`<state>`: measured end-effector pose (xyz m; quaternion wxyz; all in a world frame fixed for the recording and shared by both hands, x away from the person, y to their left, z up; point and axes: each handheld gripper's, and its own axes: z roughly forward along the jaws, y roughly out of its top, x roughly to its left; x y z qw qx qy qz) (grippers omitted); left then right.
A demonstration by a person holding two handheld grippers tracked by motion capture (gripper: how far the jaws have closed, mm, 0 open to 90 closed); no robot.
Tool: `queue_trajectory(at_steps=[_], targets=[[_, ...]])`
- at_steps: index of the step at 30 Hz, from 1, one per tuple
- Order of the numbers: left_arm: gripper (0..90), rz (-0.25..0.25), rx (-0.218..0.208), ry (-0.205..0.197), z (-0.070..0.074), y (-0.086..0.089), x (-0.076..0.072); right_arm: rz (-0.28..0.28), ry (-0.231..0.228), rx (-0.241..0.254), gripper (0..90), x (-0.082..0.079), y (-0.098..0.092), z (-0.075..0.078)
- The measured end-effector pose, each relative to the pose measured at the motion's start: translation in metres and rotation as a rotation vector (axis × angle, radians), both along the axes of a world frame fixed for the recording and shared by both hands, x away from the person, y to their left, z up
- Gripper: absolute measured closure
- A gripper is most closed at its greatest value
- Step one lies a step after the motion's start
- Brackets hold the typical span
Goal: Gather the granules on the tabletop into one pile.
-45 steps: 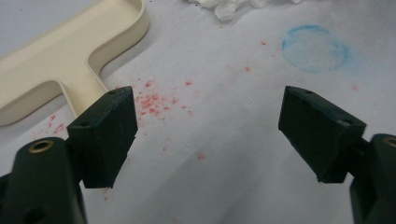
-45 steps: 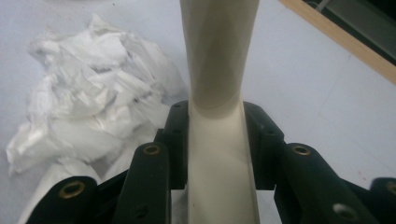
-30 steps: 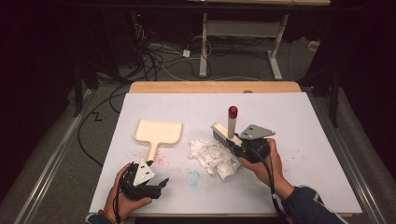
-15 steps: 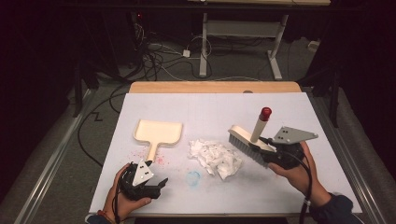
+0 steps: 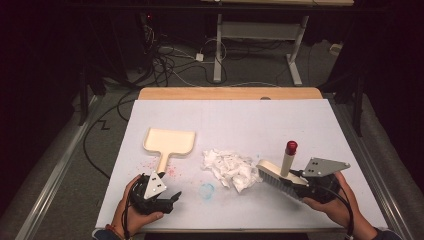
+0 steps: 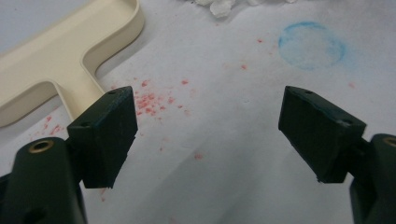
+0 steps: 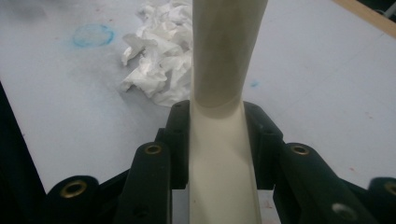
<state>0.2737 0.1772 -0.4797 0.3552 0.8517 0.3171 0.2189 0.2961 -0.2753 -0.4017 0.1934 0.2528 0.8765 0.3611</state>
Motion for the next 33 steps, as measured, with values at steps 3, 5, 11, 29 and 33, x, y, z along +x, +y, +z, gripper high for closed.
queue_trajectory(at_steps=[3, 5, 11, 29, 33], targets=[[19.1, -0.006, 0.002, 0.004, -0.001, 0.0, 0.0, 0.028, 0.02, 0.02, 68.4, 0.0, 0.008, -0.004], [19.1, -0.003, 0.002, 0.006, -0.001, -0.001, 0.001, 0.051, 0.027, 0.04, 68.4, 0.0, 0.016, -0.009], [19.7, 0.003, -0.005, -0.002, 0.0, -0.001, 0.001, 0.062, 0.005, 0.054, 68.3, 0.005, 0.041, -0.013], [19.9, 0.009, 0.0, 0.005, -0.002, 0.001, 0.001, 0.071, -0.037, 0.105, 68.3, 0.018, 0.056, 0.002], [19.9, 0.01, 0.002, 0.003, -0.001, 0.001, 0.0, 0.08, -0.057, 0.133, 68.3, 0.009, 0.044, 0.017]])
